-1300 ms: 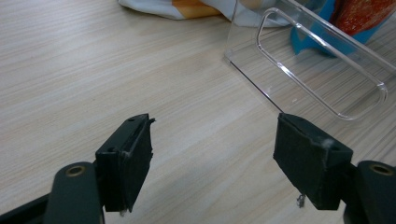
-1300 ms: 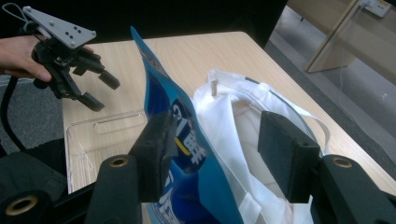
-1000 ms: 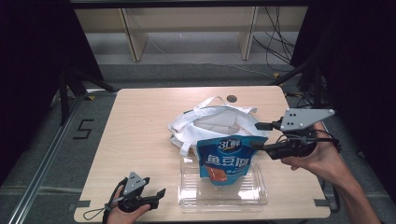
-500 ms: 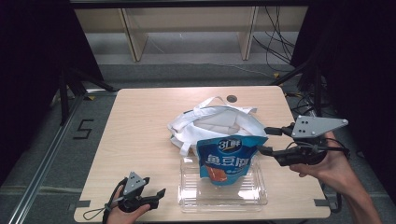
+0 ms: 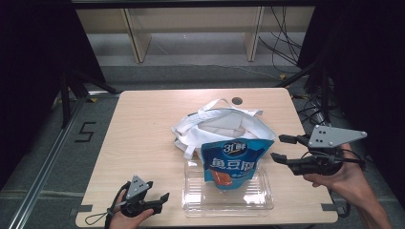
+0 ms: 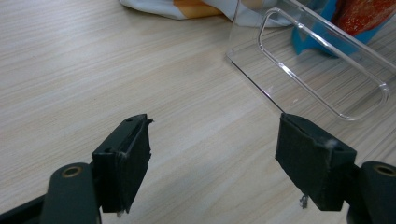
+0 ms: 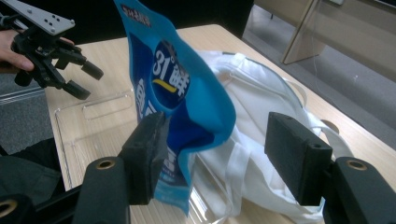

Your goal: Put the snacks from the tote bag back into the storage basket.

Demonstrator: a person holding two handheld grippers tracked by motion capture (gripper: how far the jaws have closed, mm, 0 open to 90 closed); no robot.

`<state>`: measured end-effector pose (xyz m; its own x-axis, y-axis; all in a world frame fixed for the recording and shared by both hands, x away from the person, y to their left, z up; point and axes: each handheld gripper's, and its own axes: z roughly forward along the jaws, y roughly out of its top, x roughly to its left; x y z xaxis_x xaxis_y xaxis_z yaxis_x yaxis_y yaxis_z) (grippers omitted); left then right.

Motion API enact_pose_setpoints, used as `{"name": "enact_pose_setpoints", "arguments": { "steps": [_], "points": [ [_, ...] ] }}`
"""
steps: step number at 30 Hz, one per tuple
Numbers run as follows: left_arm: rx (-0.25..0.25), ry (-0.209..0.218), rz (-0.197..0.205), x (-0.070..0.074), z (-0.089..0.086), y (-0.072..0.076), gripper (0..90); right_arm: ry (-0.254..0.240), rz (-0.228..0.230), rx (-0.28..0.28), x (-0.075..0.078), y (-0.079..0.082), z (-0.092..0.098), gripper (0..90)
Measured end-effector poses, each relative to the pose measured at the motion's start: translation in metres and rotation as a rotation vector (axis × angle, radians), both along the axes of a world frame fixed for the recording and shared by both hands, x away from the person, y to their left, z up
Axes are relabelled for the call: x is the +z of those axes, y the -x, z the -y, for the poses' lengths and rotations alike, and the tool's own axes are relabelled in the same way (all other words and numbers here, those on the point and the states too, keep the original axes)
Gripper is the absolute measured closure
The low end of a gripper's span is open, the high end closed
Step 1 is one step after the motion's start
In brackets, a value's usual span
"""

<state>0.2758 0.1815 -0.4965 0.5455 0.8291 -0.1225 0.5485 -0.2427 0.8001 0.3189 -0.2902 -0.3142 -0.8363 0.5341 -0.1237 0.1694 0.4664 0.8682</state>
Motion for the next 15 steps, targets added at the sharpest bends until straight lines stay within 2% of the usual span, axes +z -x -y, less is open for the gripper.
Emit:
{"name": "enact_pose_setpoints", "arguments": {
  "steps": [9, 10, 11, 12, 13, 15],
  "points": [
    [-0.001, -0.010, -0.003, 0.000, -0.001, -0.001, 25.6, -0.011, -0.023, -0.032, -0.018, 0.002, 0.007, 39.8],
    [-0.001, -0.008, -0.003, 0.000, -0.001, -0.001, 25.6, -0.007, -0.011, -0.028, -0.020, 0.002, 0.007, 39.8],
    [-0.017, -0.033, -0.008, 0.001, -0.003, -0.001, 25.6, -0.024, -0.030, -0.047, -0.024, 0.004, 0.007, 39.8],
    [-0.016, -0.032, -0.008, 0.001, -0.003, -0.001, 25.6, -0.021, -0.025, -0.039, -0.026, 0.003, 0.009, 39.9],
    [-0.019, -0.031, -0.010, 0.001, -0.003, -0.001, 25.6, -0.034, -0.039, -0.060, -0.029, 0.005, 0.009, 39.9],
    [-0.019, -0.032, -0.011, 0.001, -0.003, -0.001, 25.6, -0.020, -0.035, -0.049, -0.035, 0.004, 0.010, 39.9]
  ]
}}
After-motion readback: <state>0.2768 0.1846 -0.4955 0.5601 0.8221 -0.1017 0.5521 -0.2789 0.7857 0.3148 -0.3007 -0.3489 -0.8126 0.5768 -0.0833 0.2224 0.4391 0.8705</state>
